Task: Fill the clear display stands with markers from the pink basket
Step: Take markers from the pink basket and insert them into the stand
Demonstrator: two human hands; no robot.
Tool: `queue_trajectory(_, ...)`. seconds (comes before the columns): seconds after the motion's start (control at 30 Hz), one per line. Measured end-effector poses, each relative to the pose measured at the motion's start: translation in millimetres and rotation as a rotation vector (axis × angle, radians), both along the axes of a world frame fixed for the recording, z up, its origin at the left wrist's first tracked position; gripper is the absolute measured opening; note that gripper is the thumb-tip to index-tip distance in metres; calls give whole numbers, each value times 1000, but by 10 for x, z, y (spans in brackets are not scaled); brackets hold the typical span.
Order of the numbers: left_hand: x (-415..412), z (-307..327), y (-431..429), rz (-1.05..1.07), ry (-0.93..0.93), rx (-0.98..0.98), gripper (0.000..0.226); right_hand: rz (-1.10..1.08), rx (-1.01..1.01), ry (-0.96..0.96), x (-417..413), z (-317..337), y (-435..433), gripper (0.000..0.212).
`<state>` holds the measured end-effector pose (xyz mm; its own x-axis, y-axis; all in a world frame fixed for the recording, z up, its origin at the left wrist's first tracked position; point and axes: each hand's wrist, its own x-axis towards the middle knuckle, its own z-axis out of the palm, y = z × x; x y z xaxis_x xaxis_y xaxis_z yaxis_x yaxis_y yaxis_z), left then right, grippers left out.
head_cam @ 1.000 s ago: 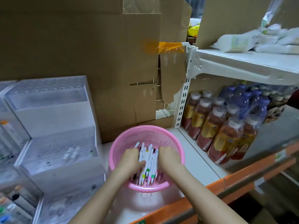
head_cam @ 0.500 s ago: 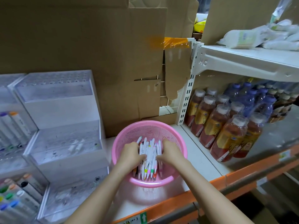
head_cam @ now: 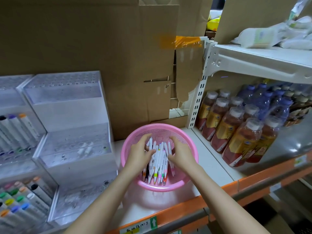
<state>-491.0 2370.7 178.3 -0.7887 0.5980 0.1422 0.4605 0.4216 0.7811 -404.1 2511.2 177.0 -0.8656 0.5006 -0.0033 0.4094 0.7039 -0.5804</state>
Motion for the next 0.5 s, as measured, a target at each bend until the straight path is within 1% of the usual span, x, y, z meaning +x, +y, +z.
queue_trajectory(0.03, -1, 2, -8, -4, 10, 21, 53, 20, -13, 34, 13, 25, -14, 67)
queue_trajectory(0.07, -1, 15, -14, -11, 21, 46, 52, 38, -16, 74, 19, 45, -22, 67)
queue_trajectory(0.2, 8, 129, -27, -13, 83, 169, 50, 70, -2, 216, 42, 123, -65, 56)
queue_trajectory(0.3, 53, 276, -46, -9, 114, 241, 54, 79, -48, 330, 62, 250, -147, 52)
queue_trajectory(0.4, 106, 502, -127, 3, 229, 276, 56, 107, -47, 443, 19, 444, -267, 51)
queue_trajectory(0.5, 155, 874, -266, 30, 346, 296, 53, 123, -78, 555, -82, 665, -398, 54)
